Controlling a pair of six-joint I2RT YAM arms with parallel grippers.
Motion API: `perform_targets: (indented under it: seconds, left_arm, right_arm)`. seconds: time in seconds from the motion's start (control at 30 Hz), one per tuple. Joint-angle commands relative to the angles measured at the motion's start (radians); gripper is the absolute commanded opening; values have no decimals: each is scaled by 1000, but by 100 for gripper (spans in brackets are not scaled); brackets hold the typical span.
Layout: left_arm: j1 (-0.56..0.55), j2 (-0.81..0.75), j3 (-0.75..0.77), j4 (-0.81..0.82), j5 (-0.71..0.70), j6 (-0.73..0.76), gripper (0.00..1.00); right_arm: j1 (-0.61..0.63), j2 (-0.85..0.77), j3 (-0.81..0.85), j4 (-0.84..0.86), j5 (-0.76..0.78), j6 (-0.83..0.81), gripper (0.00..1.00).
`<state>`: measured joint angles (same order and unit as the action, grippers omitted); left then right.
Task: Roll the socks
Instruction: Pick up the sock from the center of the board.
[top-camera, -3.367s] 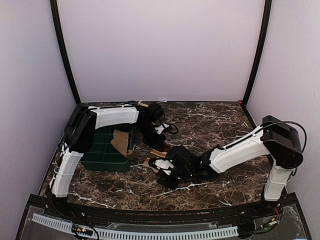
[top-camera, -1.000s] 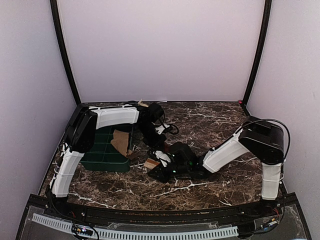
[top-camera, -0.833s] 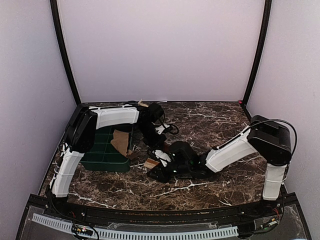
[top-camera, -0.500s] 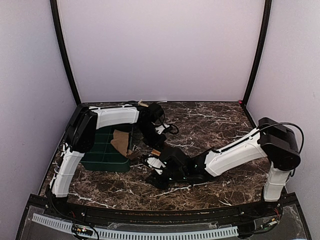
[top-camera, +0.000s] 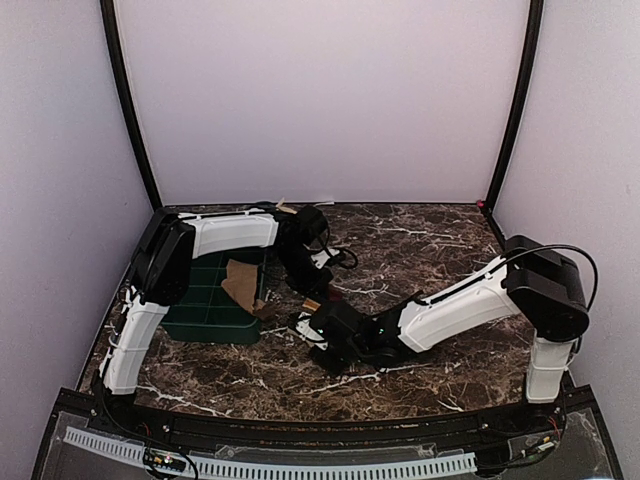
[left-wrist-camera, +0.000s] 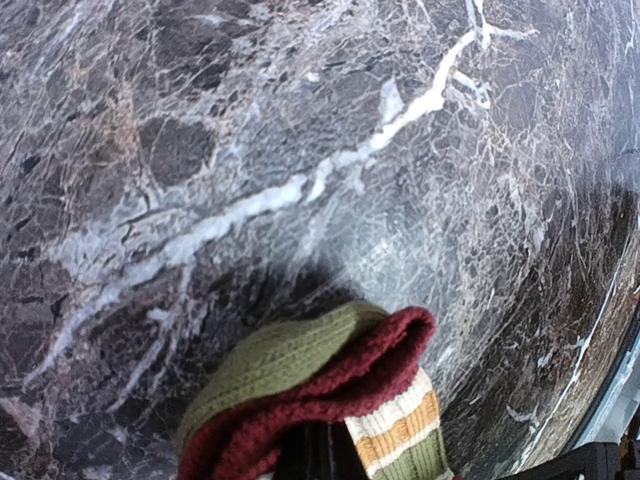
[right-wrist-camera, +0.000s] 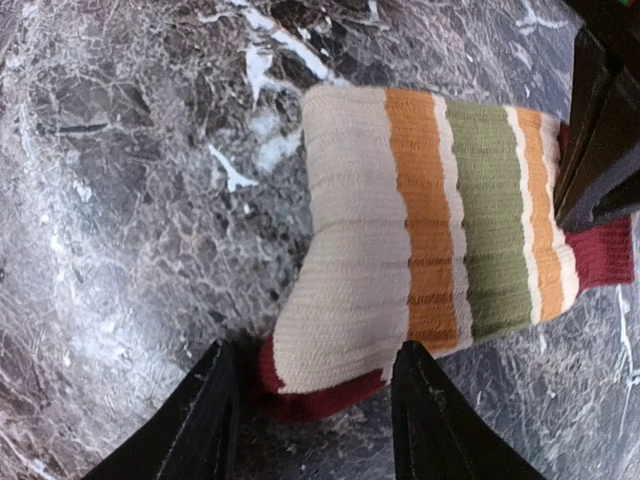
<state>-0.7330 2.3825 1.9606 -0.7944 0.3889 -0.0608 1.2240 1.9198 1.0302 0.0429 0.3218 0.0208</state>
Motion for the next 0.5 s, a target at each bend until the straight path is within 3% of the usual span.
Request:
perform_targets:
  seconds: [0.0,0.17,0.47]
  left_arm:
    - [-14,78,-36,-69,-8,19,0]
    - [-15,81,-36,-65,-4,22,0]
    - [-14,80,-34,-69,-14,29,0]
  right_arm:
    - [2,42,40,-32,32,-62,49]
    - [-8,66,56,-52,21,-77,46]
    - [-31,91,61,-139,-24,-27,27]
